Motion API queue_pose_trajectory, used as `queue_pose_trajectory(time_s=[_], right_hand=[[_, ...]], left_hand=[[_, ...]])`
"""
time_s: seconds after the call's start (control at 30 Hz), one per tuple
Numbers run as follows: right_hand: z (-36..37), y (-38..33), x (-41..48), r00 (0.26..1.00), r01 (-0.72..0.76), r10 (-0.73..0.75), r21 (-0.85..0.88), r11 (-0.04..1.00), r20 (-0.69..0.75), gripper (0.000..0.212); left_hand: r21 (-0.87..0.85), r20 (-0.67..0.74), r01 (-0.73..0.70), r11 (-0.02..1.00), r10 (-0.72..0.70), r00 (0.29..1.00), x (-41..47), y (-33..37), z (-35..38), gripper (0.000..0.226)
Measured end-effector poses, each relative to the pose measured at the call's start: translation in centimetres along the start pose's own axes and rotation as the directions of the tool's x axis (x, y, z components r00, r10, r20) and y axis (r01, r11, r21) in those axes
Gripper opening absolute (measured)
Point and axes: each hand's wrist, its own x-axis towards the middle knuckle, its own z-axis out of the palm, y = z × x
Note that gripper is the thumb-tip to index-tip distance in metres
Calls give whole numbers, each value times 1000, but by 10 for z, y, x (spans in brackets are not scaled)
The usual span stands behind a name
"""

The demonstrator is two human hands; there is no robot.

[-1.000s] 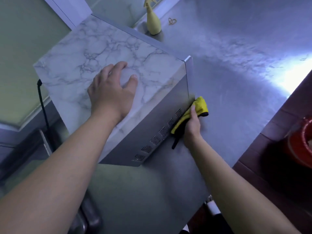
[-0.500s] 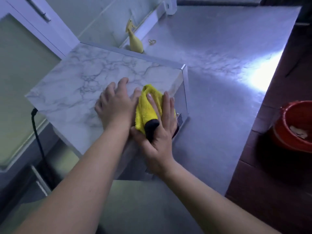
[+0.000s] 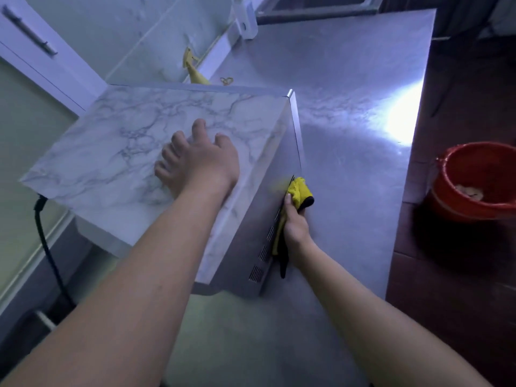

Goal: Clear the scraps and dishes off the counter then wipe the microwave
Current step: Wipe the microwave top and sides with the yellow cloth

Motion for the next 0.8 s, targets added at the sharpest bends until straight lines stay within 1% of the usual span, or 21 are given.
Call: queue_pose_trajectory(time_s=[0.03, 0.07, 0.1, 0.13, 0.17, 0.2, 0.23, 0.27, 0.3, 0.33, 0.37, 0.4, 0.43, 0.47, 0.53, 0.57, 0.63, 0.67, 0.73, 0.77, 0.8], right_hand=[[-5, -11, 0, 1000, -27, 27, 44, 999, 14, 50], [-8, -24, -3, 1000, -14, 14, 81, 997, 9, 47], [-11, -39, -11, 998, 64, -64, 103, 993, -6, 46], [-9, -54, -27, 981, 195, -195, 88, 977, -13, 45], [-5, -67, -46, 935, 353, -354, 67, 933, 15, 45], [4, -77, -69, 867, 488, -492, 58, 871, 76, 43], [15, -82, -92, 791, 588, -590, 64, 806, 160, 42], [28, -82, -115, 720, 657, -648, 57, 752, 247, 43], [40, -75, -134, 667, 705, -676, 29, 708, 313, 45], [52, -66, -151, 646, 733, -683, -29, 679, 342, 51], [64, -56, -162, 635, 763, -698, -125, 635, 332, 56], [72, -46, -166, 620, 785, -731, -202, 586, 285, 59], [75, -39, -161, 624, 781, -750, -214, 587, 219, 61], [75, -34, -150, 654, 756, -740, -163, 634, 155, 62], [68, -27, -117, 736, 676, -674, 4, 737, 64, 62], [61, -20, -99, 785, 617, -619, 57, 785, 29, 58], [43, -6, -64, 918, 394, -392, 34, 918, -55, 51], [32, -1, -48, 962, 264, -265, -14, 964, -73, 53], [12, 1, -21, 998, 42, -46, -80, 996, -44, 57], [6, -5, -16, 1000, -13, 11, -91, 996, -22, 57], [3, -13, -16, 1000, -21, 21, -83, 996, -8, 54]], left_hand=[[1, 7, 3, 1000, -3, 1000, -2, 1, -1, 53], [2, 15, 5, 1000, -6, 1000, -4, 1, -3, 53], [1, 23, 6, 1000, -6, 1000, -5, 2, -5, 53], [-4, 29, 6, 1000, -6, 1000, -6, 3, -6, 52], [-8, 32, 9, 1000, -8, 999, -6, 3, -7, 51], [-15, 37, 15, 1000, -15, 999, -6, 3, -8, 50], [-34, 44, 21, 999, -20, 999, -5, 2, -8, 49], [-62, 48, 25, 998, -22, 999, -4, 1, -10, 47], [-94, 39, 27, 995, -23, 999, -2, -2, -11, 45], [-137, 15, 21, 990, -19, 1000, 0, -6, -12, 42], [-191, -4, 9, 981, -10, 1000, 2, -10, -14, 41], [-249, 0, 11, 968, -11, 1000, 5, -13, -15, 40], [-301, 13, 37, 953, -35, 999, 8, -14, -17, 38], [-343, 9, 74, 936, -76, 997, 9, -14, -16, 36], [-409, -43, 106, 906, -135, 990, 6, -12, -13, 38], [-432, -59, 101, 896, -140, 988, 4, -10, -12, 39], [-426, -76, 85, 901, -129, 989, 1, -7, -11, 40], [-405, -84, 84, 910, -128, 988, 0, -7, -11, 40], [-372, -86, 86, 924, -126, 988, -1, -6, -12, 39], [-366, -87, 83, 927, -123, 989, 0, -5, -13, 39], [-362, -85, 81, 929, -119, 989, -1, -5, -13, 39]])
